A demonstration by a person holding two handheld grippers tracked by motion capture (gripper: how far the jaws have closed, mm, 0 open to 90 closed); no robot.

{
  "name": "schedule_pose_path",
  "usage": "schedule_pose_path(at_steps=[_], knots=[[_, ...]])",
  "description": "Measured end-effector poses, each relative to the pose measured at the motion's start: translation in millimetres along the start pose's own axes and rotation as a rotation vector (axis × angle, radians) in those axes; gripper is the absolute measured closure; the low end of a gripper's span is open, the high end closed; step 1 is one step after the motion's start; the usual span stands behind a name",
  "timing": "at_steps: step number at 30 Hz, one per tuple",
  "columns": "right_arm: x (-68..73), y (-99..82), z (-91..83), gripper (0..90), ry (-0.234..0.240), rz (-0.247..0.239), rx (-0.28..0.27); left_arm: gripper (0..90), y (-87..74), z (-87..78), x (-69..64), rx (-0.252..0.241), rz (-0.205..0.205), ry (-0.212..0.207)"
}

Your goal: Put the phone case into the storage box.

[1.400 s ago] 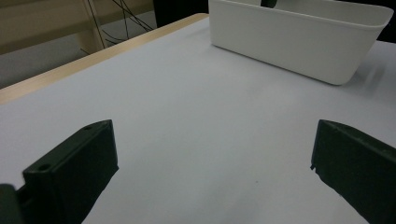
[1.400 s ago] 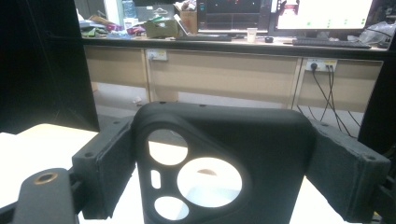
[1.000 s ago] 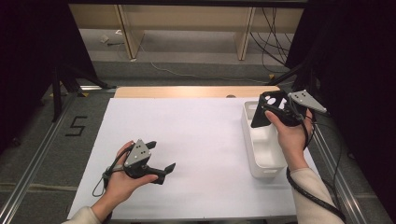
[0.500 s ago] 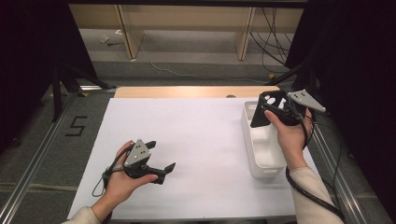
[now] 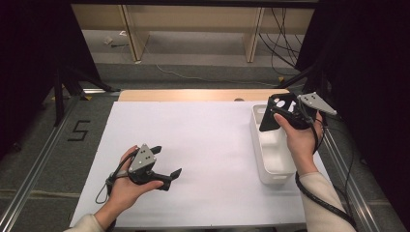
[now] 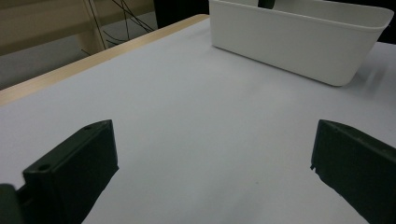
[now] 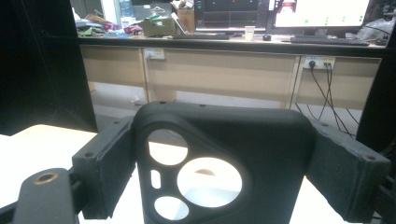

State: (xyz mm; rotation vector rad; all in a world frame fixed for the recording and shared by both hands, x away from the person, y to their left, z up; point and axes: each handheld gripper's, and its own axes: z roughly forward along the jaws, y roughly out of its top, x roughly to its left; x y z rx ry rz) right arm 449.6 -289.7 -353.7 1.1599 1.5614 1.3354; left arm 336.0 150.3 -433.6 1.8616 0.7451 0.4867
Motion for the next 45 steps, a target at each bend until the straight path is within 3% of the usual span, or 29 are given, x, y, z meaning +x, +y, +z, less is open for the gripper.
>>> schedule_pose_path(at_steps=[45], knots=[[2.7,2.5,14.6,16.1,-0.008,-0.011,0.023,0.0,0.1,-0.6,0.3,-0.004,-0.006,0.0]])
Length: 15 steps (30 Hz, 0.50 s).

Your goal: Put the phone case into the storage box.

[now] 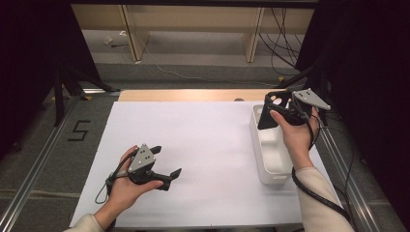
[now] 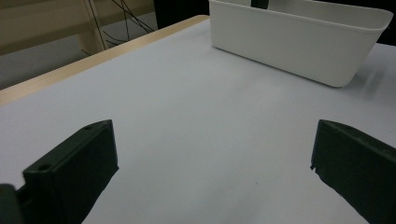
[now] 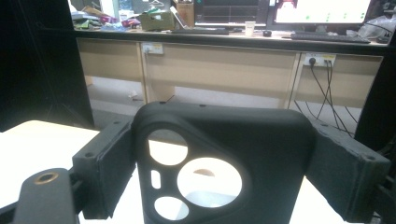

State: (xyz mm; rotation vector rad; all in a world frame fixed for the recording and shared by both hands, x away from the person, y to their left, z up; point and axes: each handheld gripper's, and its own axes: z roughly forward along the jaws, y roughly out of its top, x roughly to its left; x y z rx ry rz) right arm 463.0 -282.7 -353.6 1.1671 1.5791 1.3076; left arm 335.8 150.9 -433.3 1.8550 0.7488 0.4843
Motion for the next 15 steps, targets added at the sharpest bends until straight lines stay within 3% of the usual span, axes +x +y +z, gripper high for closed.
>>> schedule_pose_path(at_steps=[15], knots=[[2.1,-1.9,6.4,16.2,-0.003,-0.003,0.021,0.0,0.0,-0.2,0.4,-0.002,-0.001,0.001]])
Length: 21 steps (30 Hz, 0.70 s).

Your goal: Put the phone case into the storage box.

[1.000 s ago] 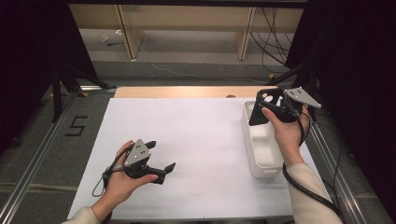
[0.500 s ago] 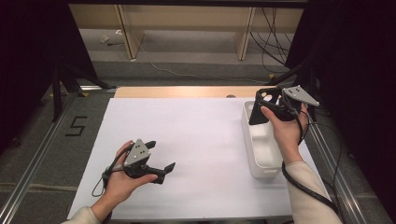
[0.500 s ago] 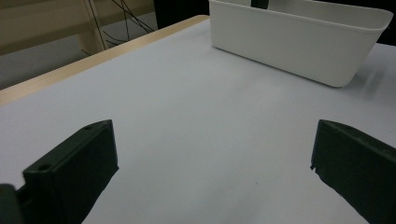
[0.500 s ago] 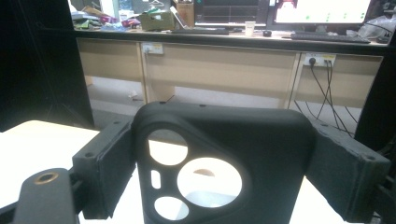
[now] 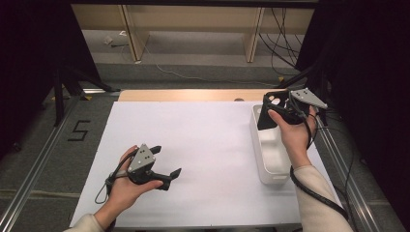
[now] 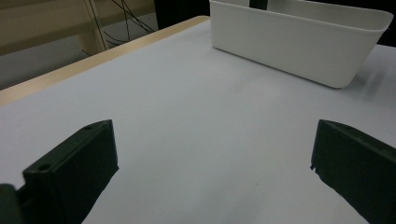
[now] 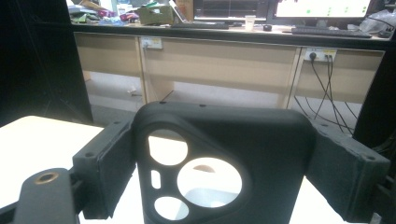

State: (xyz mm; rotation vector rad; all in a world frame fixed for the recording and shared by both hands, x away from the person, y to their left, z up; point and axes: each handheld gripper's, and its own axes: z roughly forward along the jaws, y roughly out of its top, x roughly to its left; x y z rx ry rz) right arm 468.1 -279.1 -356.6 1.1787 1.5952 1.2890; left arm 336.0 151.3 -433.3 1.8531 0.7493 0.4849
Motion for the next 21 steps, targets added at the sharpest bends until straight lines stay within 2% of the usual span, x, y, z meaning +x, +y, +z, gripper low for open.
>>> schedule_pose_path(at_steps=[21], knots=[[-2.4,-3.0,7.0,16.2,-0.009,-0.004,0.013,0.0,0.1,0.1,-0.2,-0.002,0.007,0.0]])
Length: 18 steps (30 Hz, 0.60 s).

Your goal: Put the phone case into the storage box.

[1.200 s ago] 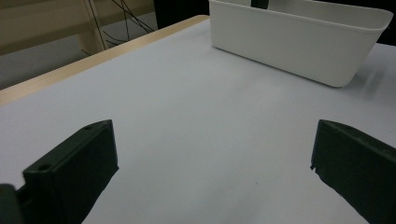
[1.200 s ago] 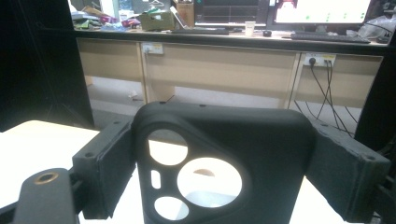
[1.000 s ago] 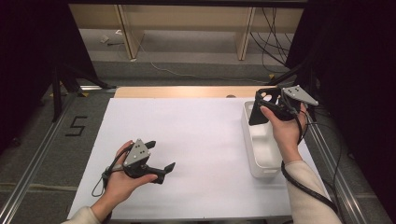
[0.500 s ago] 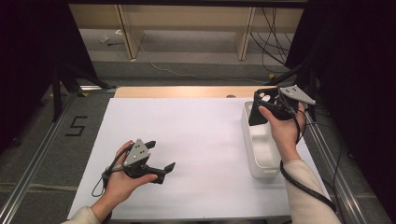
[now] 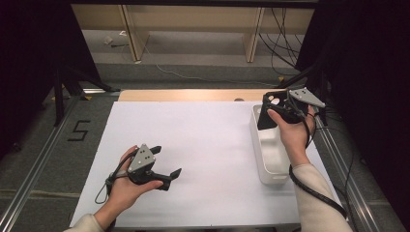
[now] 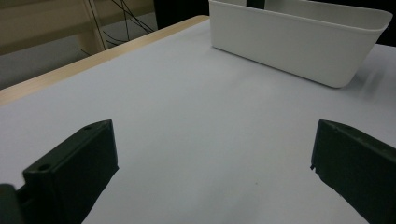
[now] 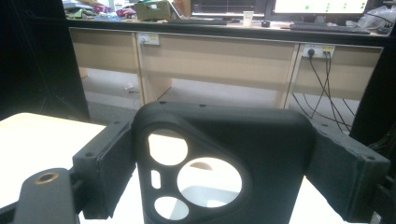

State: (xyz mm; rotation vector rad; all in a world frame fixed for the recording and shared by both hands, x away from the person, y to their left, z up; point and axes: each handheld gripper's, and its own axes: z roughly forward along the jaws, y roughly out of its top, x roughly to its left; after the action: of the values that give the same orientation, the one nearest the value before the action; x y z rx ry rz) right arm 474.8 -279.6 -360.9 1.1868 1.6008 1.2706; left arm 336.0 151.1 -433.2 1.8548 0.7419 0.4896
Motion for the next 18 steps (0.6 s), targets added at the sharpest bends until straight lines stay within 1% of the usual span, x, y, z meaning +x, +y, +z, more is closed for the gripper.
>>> schedule_pose_path(at_steps=[3,5,18], knots=[[0.0,0.0,1.0,16.1,-0.001,0.0,0.002,0.0,0.1,-0.1,0.2,0.002,-0.001,0.0],[-0.3,0.0,1.6,16.2,-0.003,-0.001,0.002,0.0,-0.2,0.0,-0.2,0.002,-0.01,-0.003],[-1.1,1.4,5.2,16.1,-0.006,-0.006,0.005,0.0,-0.4,0.2,-0.3,0.004,-0.006,-0.001]])
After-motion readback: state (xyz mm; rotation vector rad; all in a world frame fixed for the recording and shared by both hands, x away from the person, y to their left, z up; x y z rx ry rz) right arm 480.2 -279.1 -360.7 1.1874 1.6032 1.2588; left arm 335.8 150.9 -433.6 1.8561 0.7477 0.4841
